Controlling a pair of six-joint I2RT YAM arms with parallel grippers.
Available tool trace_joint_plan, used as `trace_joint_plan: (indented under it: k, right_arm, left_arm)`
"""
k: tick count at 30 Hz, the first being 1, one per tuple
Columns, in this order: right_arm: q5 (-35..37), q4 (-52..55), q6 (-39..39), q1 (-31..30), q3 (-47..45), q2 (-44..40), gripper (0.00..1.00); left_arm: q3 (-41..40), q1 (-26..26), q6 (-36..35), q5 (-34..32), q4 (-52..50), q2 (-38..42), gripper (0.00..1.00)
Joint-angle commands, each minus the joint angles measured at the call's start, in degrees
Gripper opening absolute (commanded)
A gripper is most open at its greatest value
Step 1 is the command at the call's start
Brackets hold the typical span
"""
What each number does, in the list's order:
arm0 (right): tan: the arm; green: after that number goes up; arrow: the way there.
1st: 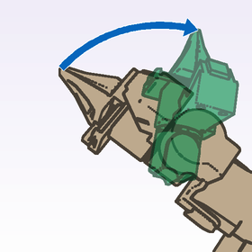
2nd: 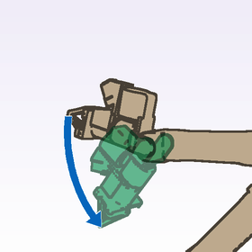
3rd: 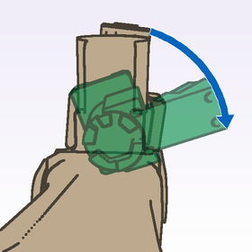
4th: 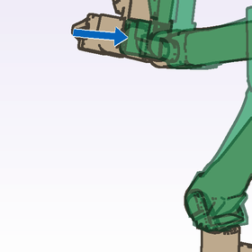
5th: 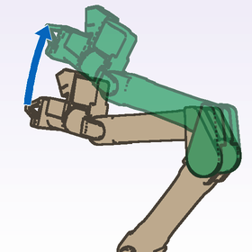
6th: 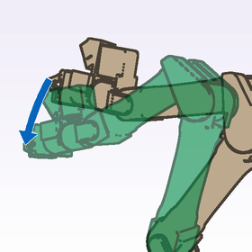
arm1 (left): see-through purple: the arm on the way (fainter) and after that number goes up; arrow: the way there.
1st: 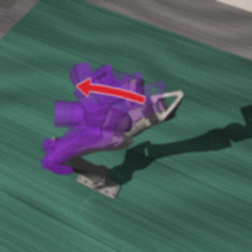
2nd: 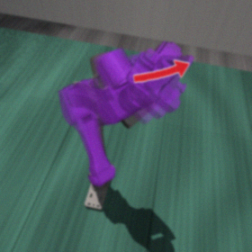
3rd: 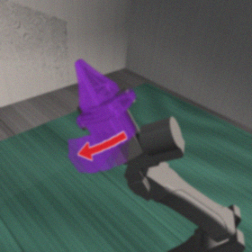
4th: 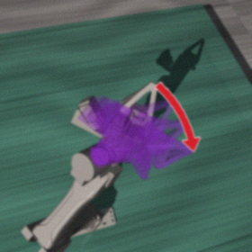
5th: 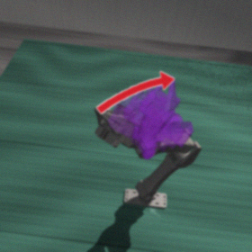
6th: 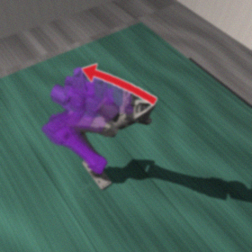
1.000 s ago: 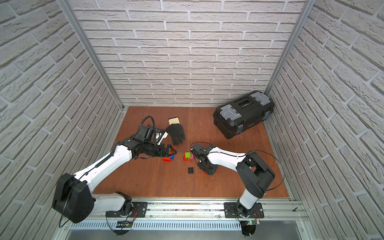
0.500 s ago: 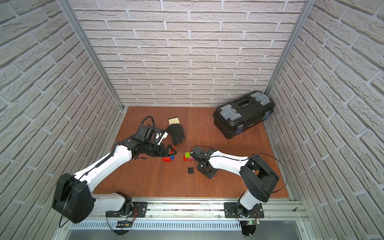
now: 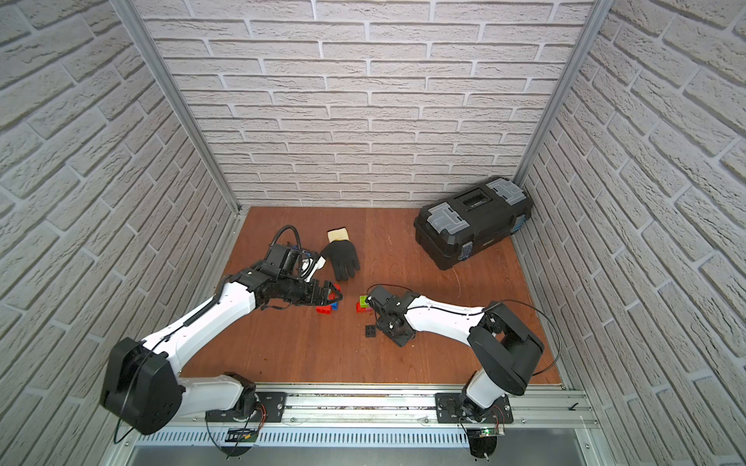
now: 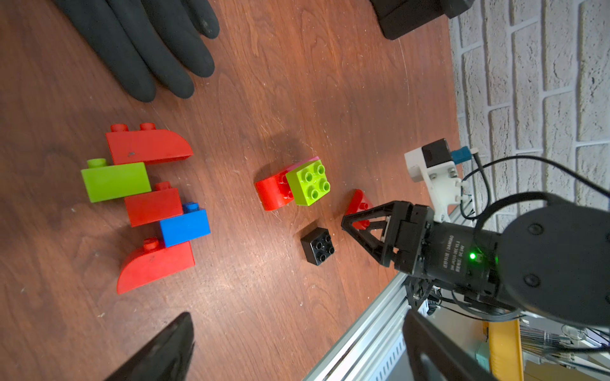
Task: Assemble the letter s with lego
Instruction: Adjust the lego brick at the center of the board, then pick up the lego brick from the center of the board.
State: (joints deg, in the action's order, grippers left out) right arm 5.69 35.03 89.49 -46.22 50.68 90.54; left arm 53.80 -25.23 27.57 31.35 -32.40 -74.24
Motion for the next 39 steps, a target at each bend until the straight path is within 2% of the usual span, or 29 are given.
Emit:
trace_joint_plan:
  k: [1,5,11,14,16,19,21,24,26,29,32,35,39]
  right_arm:
    - [0.80,1.37,0.16,-0.54,0.89,-1.52,0.56]
    - [2.49,6.82,-5.09,-0.03,2.77,-3.60,0.57]
    - [2.04,10.70,-25.81,5.20,6.31,-6.52,0.63]
    - [-1.00,8.41,-43.25,8.40,6.45,-8.29,0.65]
    - [-5.87,7.30,-57.00,10.93,6.57,-8.79,0.65]
    - [-8.80,11.25,-75.03,13.96,9.79,-7.40,0.66]
    - [-8.05,13.70,-86.12,14.64,11.74,-6.06,0.67]
    - [-5.55,14.17,-98.66,14.97,12.55,-5.12,0.67]
    - [-4.38,12.78,-104.42,15.19,11.86,-5.89,0.67]
    - [-7.77,12.87,-108.08,15.49,12.15,-7.03,0.67]
    - [-6.28,14.17,-113.29,15.54,11.02,-7.67,0.68]
    - [-8.79,14.10,-121.13,15.50,7.07,-9.67,0.67]
    - [-5.51,6.47,-131.93,15.55,-1.58,-15.27,0.69]
  left_arm:
    - [-0.19,0.37,-1.36,-0.20,-0.71,1.64,0.98]
    - [0.15,0.44,-1.69,-0.18,-1.12,1.50,0.98]
    - [0.67,0.36,-2.15,-0.39,-1.85,1.45,0.98]
    - [0.79,0.41,-2.17,-0.58,-1.94,1.47,0.98]
    - [1.04,0.40,-2.13,-0.63,-2.13,1.38,0.98]
    - [1.65,0.43,-2.40,-0.86,-2.68,1.10,0.98]
    - [2.11,0.41,-2.34,-0.98,-3.00,1.01,0.98]
    - [2.43,0.39,-2.36,-0.86,-3.14,0.97,0.98]
    - [2.67,0.44,-2.31,-0.86,-3.37,1.06,0.98]
    - [2.92,0.38,-2.17,-0.69,-3.27,0.99,0.98]
    - [3.45,0.40,-2.55,-0.22,-3.59,0.67,0.98]
    - [3.85,0.43,-3.11,-0.15,-3.96,0.63,0.98]
    - [3.63,0.54,-3.38,-0.33,-3.94,0.84,0.98]
